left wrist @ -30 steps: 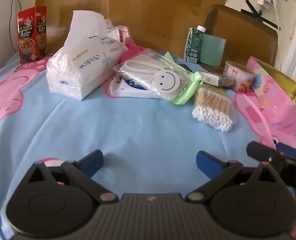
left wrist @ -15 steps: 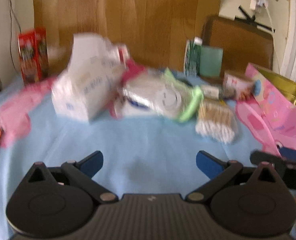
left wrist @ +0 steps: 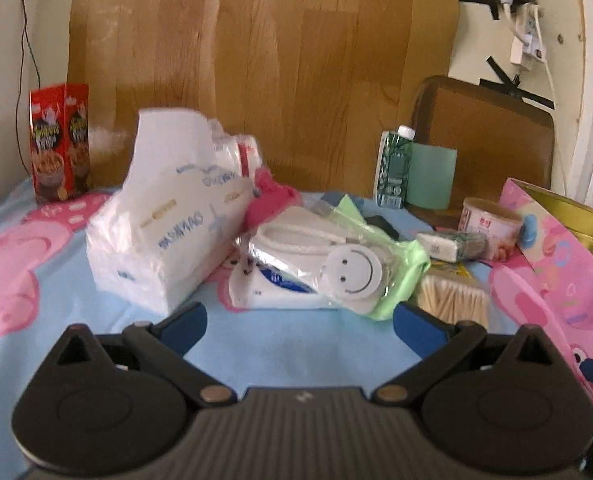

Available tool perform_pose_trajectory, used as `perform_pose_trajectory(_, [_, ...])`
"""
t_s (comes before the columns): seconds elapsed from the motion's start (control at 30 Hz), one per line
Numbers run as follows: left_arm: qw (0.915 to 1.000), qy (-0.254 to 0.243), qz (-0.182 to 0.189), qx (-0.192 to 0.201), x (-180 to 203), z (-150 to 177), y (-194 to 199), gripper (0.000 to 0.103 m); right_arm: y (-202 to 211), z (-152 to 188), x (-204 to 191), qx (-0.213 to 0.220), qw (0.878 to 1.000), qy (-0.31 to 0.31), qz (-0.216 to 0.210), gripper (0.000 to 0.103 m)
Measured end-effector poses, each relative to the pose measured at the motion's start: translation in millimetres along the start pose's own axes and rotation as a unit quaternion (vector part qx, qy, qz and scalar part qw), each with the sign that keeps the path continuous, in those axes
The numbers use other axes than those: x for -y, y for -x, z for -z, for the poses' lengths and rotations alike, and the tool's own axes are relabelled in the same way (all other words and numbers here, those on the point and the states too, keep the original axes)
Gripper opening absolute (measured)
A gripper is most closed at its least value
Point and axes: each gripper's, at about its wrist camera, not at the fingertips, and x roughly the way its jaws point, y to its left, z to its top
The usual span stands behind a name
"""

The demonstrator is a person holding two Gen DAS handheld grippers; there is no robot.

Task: Organize soft objects

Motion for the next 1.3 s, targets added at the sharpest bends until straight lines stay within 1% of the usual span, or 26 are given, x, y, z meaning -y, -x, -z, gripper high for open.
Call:
perform_pose_trajectory(0.17, [0.9999,0.009,0.004,0.003,-3.3,1.7,1.3,0.103,-1.6,-0.9,-2.6,-0.004,1.000,0.007,0.006,0.103])
perform_pose_trajectory(0.33, [0.9998,0.009,0.006,0.019,-3.2,2.7,7.4,0.103,-2.7,-0.7,-6.0,-0.008,1.000,0.019,0.016,0.103])
perform_pose_trajectory(0.4, [0.9996,0.008,0.010,0.026,-3.1,3.2,10.3,0.103,-0.7,0.5,-8.2,-0.002,0.999,0.023,0.023,0.103])
perform_pose_trajectory(0.5, [0.9992,0.012,0.017,0.035,-4.6,2.7,13.2,0.103,2.9,-0.8,-13.2,0.017,0.999,0.040,0.015,0.103])
perform_pose_trajectory(0.57, [0.9991,0.017,0.019,0.035,-6.6,2.2,13.0,0.103,0.8,-2.9,-17.0,0.020,0.998,0.057,0.011,0.103])
perform_pose_trajectory(0.7, [0.9985,0.032,0.031,0.031,-11.9,1.3,11.1,0.103,-7.3,-6.6,-22.3,0.017,0.996,0.087,0.010,0.087])
perform_pose_trajectory(0.83, [0.9981,0.041,0.035,0.029,-14.5,2.0,10.3,0.103,-10.1,-8.5,-19.9,0.024,0.996,0.081,0.012,0.080])
perform_pose_trajectory(1.07, [0.9982,0.029,0.042,0.032,-10.4,3.0,11.5,0.103,-8.9,-9.2,-12.5,0.028,0.998,0.051,0.003,0.079])
perform_pose_trajectory(1.3, [0.9976,0.025,0.055,0.033,-9.7,2.8,12.5,0.103,-8.3,-7.8,-14.6,0.027,0.998,0.057,-0.002,0.079])
